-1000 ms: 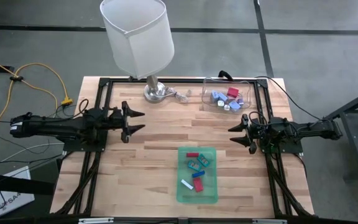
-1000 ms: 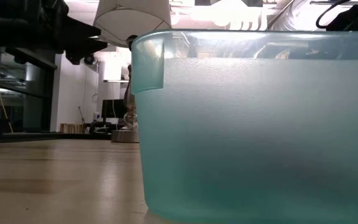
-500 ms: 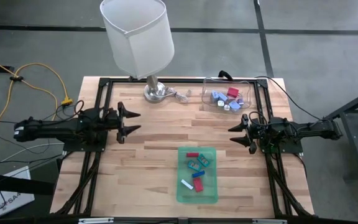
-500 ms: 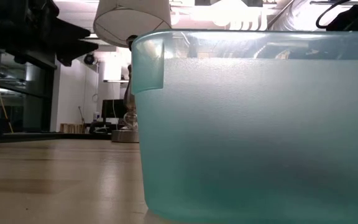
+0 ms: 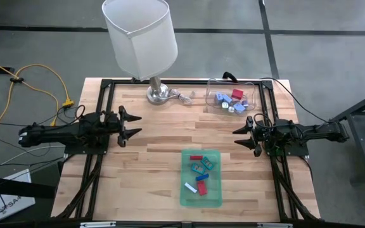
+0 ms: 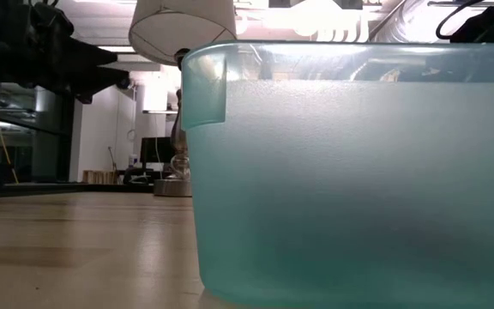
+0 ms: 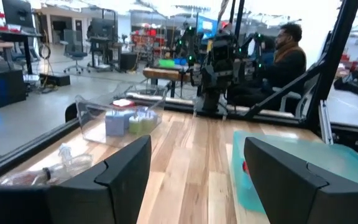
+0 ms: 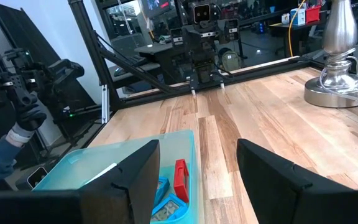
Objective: Pick & Place Office items
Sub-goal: Return to Home Position
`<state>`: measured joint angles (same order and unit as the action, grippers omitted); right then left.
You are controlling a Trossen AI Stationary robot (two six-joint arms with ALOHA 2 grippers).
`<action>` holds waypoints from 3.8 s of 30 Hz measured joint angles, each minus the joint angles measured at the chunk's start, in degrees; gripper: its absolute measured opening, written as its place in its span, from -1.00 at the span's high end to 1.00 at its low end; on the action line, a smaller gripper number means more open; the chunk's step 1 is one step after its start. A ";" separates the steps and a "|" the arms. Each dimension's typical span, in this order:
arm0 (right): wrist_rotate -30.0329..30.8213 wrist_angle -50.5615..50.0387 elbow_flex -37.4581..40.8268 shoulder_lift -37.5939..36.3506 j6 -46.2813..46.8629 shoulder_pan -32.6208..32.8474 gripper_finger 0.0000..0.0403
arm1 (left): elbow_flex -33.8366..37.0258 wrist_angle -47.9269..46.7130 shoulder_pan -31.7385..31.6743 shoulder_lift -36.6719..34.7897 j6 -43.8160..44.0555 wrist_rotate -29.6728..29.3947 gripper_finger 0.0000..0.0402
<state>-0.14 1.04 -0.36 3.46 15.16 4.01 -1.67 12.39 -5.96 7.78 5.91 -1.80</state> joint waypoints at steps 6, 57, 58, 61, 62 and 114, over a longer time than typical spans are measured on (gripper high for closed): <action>0.00 0.00 -0.01 0.00 0.00 0.00 0.00 | 0.08 -4.45 0.00 -1.99 1.04 -0.01 -0.25; 0.00 0.00 -0.02 0.02 0.00 -0.02 0.00 | 0.35 -3.30 0.00 -7.55 4.83 -2.61 -0.25; -0.02 0.00 -0.02 0.02 0.00 -0.01 0.00 | 0.35 -3.13 0.01 -7.58 4.81 -2.56 -0.25; -0.01 0.00 -0.02 0.02 0.00 -0.02 0.00 | 0.35 -3.18 0.00 -7.55 4.81 -2.50 -0.25; 0.00 0.00 0.00 0.02 0.00 0.00 0.00 | 0.35 -3.15 0.00 -7.55 4.82 -2.44 -0.25; -0.02 0.00 -0.02 0.02 0.00 -0.02 0.00 | 0.30 -2.86 0.00 -7.58 4.79 -2.36 -0.25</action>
<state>-0.16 1.04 -0.38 3.49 15.16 3.99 -1.37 9.54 -5.96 0.21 10.70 -4.16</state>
